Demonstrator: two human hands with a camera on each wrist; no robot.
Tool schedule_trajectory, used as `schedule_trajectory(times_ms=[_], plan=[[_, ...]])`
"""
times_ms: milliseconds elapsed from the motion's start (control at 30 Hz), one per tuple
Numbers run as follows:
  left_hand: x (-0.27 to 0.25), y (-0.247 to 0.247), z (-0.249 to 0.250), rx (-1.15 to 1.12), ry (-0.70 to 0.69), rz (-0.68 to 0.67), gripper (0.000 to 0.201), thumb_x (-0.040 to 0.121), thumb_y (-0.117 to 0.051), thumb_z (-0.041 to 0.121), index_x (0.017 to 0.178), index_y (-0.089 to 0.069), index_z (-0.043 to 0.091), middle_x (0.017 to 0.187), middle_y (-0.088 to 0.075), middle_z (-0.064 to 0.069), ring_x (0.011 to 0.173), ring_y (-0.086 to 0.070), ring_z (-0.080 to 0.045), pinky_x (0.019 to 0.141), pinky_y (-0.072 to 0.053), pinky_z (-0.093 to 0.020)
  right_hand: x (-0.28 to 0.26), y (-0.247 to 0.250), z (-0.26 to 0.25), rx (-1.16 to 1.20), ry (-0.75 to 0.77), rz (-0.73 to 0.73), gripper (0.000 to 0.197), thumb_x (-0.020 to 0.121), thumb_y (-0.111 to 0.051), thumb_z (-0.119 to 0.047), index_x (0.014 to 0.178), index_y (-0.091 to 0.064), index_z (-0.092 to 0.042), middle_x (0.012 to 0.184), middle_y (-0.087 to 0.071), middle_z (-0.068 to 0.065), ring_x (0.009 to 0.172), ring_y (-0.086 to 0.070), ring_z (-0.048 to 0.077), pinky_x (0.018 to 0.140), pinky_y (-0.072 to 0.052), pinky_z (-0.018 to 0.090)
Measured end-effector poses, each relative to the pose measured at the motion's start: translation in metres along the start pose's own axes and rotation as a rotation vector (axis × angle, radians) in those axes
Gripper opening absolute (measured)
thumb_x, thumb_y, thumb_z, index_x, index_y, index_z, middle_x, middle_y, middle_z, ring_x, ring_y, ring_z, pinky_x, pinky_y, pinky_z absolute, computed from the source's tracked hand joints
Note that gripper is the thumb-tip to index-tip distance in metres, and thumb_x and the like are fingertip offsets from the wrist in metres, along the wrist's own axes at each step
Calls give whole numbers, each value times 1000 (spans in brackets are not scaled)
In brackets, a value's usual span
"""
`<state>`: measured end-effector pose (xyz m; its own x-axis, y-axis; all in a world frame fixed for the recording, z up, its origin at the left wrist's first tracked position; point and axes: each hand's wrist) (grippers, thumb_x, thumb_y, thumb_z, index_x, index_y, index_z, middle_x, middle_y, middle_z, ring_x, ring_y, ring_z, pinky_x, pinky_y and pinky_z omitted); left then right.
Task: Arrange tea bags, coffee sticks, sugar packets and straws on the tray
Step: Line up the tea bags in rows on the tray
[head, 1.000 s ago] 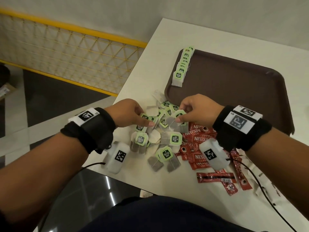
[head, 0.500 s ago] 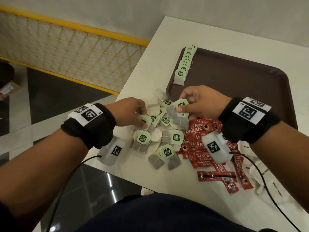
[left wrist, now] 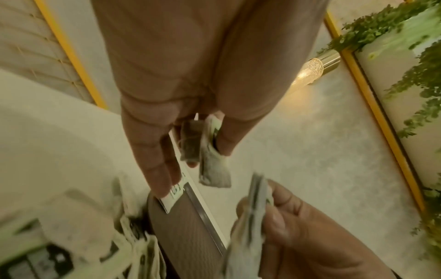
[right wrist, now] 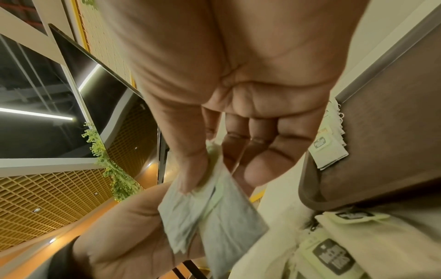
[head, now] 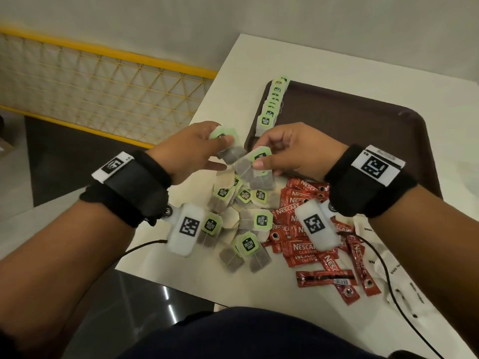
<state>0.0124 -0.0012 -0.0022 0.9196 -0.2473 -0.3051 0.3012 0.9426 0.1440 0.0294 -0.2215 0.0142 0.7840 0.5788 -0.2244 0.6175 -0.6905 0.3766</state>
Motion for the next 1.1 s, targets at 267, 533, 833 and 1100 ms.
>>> schedule_trajectory(times_ms=[267,533,833,1100], plan=[[17,-37,2,-438,67,-67,9,103,-46,23,107,-51,17,103,-59,-5,83,-66,-24,75,-60,-49,12,1,6,-35,18,149,23,83,-74,-9,100,-67,5,78,-62,24,59,-51,22,54,-44,24],[34,-37,-11,-290,-2,-105,40,87,-66,-4,118,-47,12,99,-65,-1,89,-69,-19,70,-58,-31,19,10,18,-77,-30,178,17,87,-70,-13,101,-69,-3,98,-69,23,79,-67,42,75,-58,49],[59,-33,-8,-270,-128,-8,49,86,-72,4,128,-46,-5,122,-64,-24,108,-66,-37,88,-57,-49,33,25,25,297,-140,454,26,82,-74,-7,96,-52,-5,93,-66,28,60,-68,20,50,-55,24],[84,-14,-1,-266,-88,193,34,89,-66,-2,118,-49,0,116,-67,-19,95,-71,-26,73,-61,-33,61,60,32,72,-206,434,19,90,-61,-3,89,-51,-19,104,-70,16,71,-69,20,61,-58,28]])
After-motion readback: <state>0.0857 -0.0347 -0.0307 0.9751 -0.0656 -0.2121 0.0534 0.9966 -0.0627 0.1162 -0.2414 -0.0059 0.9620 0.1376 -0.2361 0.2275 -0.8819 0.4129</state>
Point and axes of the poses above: each hand's wrist, its own x-axis towards the middle knuckle, its own y-axis out of the back of the hand, z = x × y
